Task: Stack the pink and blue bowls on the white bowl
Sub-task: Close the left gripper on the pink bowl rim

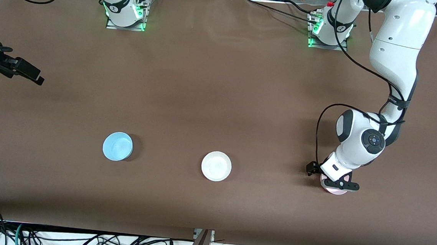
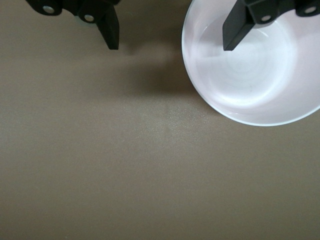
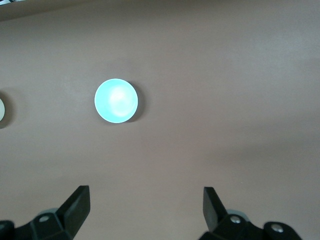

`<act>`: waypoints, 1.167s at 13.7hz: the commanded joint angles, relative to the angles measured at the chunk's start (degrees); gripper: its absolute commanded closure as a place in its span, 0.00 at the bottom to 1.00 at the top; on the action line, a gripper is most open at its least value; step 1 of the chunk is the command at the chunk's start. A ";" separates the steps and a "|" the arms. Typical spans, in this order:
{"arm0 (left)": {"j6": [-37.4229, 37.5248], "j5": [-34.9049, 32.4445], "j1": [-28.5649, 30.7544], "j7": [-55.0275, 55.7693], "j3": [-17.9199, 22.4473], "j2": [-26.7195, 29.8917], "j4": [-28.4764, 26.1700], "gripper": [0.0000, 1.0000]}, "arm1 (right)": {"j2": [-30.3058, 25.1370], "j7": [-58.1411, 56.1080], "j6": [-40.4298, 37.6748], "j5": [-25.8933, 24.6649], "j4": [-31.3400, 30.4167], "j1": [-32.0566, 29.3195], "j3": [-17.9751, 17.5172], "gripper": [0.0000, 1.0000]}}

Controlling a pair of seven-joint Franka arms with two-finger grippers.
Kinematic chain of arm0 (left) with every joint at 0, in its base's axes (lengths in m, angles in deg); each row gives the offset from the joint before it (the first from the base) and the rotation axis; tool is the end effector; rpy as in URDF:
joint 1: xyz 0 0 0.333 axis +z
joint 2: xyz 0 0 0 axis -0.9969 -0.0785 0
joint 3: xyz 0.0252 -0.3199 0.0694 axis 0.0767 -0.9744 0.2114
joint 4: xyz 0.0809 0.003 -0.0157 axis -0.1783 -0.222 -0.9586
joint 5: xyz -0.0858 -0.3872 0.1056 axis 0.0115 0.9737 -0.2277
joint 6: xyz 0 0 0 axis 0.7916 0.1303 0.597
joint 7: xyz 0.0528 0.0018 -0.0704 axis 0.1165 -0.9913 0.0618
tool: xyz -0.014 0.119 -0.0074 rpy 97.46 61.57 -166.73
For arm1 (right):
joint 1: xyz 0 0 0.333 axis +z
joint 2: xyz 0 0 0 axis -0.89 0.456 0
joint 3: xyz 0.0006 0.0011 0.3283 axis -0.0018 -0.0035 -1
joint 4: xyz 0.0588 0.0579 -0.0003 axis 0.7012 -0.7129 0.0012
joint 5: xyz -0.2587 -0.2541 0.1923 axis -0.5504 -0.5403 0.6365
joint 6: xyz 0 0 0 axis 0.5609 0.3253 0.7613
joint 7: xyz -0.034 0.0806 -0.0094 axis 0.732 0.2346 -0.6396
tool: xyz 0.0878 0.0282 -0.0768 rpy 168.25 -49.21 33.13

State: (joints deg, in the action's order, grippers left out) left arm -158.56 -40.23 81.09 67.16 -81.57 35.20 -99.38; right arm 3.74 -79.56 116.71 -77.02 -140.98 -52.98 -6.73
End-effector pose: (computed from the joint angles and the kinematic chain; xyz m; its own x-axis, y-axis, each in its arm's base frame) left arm 0.7199 -0.0868 0.1790 0.9855 -0.0410 0.1648 -0.0518 -0.9968 0.0615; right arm 0.6038 -0.0072 0.5912 0.9829 -0.1821 0.0279 -0.1804 -0.9821 -0.0541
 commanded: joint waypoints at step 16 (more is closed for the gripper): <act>-0.90 -1.13 0.54 0.01 0.02 -0.38 -0.77 0.67 | 0.17 -10.72 0.72 -1.18 0.12 0.39 -0.72 0.00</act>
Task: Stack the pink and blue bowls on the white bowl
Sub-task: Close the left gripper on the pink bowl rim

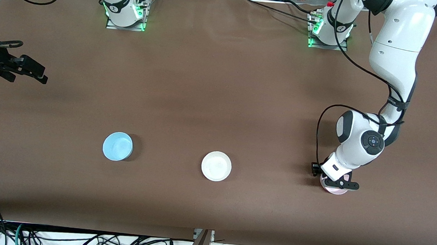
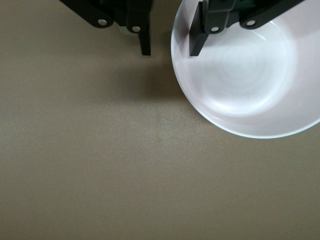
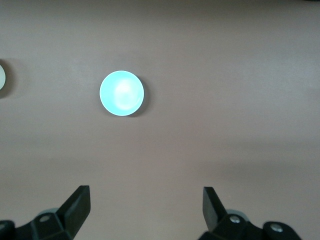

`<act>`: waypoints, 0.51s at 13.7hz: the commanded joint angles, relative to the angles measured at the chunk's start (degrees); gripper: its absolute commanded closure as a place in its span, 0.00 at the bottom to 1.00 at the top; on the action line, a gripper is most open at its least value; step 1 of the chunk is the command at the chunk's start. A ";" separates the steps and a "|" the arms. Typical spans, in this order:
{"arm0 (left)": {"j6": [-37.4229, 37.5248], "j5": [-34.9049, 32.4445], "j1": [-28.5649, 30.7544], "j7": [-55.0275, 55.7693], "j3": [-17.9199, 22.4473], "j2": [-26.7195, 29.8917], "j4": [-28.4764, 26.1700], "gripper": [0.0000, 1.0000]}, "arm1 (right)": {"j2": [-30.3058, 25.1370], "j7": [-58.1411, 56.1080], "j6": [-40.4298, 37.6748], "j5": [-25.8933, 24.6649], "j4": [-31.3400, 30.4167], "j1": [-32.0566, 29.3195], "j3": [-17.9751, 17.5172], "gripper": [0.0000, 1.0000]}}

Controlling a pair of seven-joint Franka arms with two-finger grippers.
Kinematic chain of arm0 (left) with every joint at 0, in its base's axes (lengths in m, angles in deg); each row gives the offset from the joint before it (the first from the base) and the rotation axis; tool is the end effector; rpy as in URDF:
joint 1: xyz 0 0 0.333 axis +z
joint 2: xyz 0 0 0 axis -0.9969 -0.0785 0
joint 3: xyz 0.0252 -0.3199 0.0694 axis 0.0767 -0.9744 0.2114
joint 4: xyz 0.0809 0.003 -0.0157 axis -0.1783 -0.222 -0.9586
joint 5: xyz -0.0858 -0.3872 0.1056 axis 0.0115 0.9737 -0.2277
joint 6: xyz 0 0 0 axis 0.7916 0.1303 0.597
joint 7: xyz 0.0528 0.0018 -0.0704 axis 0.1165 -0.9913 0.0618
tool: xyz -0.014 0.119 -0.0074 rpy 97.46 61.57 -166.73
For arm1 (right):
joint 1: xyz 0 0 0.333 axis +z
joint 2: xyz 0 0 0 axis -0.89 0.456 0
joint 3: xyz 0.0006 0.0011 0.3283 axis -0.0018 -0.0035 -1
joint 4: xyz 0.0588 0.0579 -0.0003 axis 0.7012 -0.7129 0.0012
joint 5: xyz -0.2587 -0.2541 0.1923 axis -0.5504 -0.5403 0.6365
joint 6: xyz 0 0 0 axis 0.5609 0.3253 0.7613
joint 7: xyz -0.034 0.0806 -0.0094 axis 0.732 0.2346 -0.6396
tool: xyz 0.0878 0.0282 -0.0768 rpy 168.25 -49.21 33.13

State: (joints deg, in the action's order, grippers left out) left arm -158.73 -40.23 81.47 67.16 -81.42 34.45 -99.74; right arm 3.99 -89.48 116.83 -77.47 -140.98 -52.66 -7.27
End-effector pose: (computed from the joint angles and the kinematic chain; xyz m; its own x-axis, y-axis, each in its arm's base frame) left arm 0.7167 -0.0801 0.1670 0.9883 -0.0331 0.1487 -0.0423 -0.9974 0.0591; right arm 0.6052 0.0010 0.5887 0.9994 0.0056 0.0344 0.0070 -0.9992 -0.0405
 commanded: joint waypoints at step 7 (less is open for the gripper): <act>-0.56 -1.22 0.16 0.18 -0.13 0.62 -0.23 1.00 | -0.08 -0.54 0.69 -0.55 0.03 0.07 -0.26 0.00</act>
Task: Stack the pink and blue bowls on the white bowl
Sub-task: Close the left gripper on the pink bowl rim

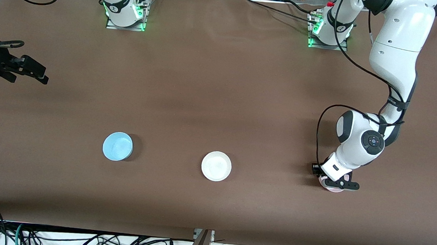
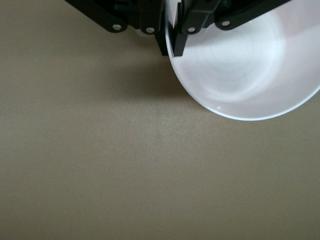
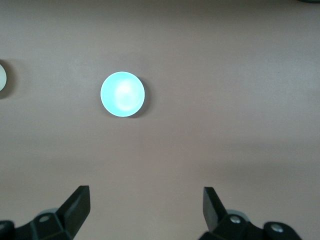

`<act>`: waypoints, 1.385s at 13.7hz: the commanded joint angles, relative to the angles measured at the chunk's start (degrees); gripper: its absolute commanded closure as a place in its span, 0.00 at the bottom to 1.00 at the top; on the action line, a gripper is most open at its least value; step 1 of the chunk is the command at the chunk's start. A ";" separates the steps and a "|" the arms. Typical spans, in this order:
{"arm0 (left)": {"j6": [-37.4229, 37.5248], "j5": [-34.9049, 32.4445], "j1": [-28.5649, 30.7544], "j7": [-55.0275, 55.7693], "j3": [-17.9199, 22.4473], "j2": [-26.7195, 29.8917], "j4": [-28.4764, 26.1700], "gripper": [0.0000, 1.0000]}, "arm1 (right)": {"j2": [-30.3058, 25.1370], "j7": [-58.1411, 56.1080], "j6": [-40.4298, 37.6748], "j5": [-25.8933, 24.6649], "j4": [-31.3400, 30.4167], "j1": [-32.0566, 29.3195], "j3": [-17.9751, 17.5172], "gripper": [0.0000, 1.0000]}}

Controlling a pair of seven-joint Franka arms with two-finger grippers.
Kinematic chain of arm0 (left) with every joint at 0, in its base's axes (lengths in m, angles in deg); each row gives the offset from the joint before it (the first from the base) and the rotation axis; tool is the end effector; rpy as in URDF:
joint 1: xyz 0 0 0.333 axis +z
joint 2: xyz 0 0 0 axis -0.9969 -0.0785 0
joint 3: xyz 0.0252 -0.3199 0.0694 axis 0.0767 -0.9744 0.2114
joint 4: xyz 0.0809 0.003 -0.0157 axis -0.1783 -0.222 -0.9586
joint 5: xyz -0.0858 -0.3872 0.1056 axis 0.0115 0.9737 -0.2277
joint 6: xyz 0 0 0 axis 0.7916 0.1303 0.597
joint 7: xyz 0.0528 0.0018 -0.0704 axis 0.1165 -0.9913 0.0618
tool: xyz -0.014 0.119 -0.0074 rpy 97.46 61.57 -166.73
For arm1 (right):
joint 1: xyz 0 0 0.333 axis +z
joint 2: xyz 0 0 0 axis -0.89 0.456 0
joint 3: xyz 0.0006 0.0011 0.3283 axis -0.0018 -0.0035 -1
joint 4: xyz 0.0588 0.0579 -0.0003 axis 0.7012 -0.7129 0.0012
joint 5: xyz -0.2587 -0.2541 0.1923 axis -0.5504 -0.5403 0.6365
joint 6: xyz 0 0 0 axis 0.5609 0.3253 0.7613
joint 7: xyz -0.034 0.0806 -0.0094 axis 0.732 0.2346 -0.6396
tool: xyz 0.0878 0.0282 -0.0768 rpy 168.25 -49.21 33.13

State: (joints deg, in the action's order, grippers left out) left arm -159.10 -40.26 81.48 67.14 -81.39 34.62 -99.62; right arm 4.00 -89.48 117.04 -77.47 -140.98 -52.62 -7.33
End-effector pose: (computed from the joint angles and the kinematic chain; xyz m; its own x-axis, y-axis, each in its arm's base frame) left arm 0.7186 -0.0797 0.1708 0.9866 -0.0329 0.1601 -0.0428 -0.9974 0.0588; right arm 0.6057 0.0020 0.5889 0.9993 0.0072 0.0378 0.0087 -0.9991 -0.0405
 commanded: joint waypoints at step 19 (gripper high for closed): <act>12.44 -1.36 -3.45 10.38 -0.17 5.46 5.61 1.00 | 0.17 -0.28 0.47 -0.38 0.12 0.03 -0.21 0.00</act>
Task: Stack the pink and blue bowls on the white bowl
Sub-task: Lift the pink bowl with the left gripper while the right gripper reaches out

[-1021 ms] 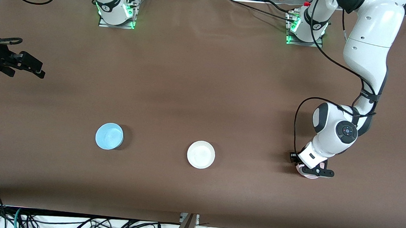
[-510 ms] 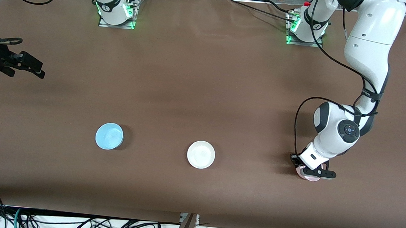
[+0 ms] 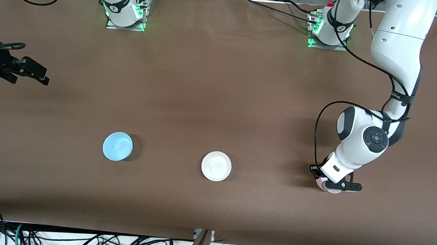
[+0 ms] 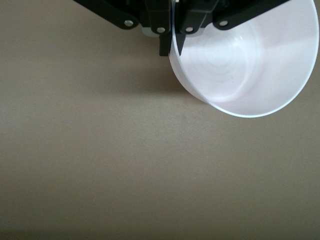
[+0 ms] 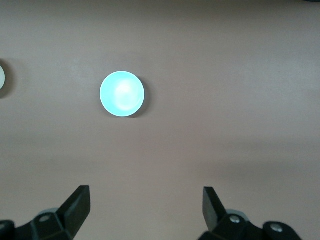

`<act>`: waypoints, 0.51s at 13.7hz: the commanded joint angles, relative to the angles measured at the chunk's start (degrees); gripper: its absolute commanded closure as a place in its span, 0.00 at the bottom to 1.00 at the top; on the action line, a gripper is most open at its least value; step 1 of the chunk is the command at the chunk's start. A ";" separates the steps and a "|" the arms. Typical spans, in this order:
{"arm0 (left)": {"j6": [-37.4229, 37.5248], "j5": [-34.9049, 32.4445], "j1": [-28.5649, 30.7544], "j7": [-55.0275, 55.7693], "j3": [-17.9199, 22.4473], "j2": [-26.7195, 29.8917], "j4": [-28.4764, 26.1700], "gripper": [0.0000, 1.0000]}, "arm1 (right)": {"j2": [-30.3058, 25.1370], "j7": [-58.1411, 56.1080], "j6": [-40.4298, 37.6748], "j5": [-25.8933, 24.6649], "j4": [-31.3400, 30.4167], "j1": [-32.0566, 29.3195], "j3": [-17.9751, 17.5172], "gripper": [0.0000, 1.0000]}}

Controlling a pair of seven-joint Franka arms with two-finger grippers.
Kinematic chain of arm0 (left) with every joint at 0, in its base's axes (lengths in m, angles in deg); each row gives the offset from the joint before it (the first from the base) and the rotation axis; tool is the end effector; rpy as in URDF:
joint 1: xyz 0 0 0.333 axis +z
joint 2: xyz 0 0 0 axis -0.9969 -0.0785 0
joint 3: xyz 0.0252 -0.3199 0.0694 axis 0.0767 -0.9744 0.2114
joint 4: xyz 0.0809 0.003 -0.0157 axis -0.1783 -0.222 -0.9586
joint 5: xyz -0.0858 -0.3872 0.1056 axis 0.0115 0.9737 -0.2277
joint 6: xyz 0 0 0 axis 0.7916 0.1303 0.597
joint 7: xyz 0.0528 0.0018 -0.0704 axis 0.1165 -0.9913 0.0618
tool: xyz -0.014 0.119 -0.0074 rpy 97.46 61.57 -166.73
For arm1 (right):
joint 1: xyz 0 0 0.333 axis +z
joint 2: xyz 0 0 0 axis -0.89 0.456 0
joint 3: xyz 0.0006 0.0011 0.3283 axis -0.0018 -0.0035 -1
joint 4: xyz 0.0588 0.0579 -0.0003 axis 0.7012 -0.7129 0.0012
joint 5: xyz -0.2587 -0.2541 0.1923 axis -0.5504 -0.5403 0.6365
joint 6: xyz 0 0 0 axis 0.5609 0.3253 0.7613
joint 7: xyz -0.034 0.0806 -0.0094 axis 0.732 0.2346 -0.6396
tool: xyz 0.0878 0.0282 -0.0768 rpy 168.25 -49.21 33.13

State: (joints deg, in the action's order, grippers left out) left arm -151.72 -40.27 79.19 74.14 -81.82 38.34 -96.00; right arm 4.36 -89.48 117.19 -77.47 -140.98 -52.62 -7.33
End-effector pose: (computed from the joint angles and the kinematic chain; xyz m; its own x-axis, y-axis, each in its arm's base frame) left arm 0.7296 -0.1152 0.2333 0.9878 0.0396 0.1504 0.0273 -0.9962 0.0829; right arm 0.6076 0.0023 0.5854 0.9994 0.0071 0.0343 0.0085 -0.9992 -0.0393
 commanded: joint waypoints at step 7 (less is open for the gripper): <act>15.19 -1.36 -5.55 13.49 0.27 2.45 8.59 1.00 | 1.04 -0.72 0.50 -0.11 0.04 0.03 -0.20 0.00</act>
State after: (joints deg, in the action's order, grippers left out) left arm -138.08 -40.27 75.11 83.90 -81.86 40.48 -88.47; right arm 5.61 -89.48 117.54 -77.47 -141.00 -52.62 -7.34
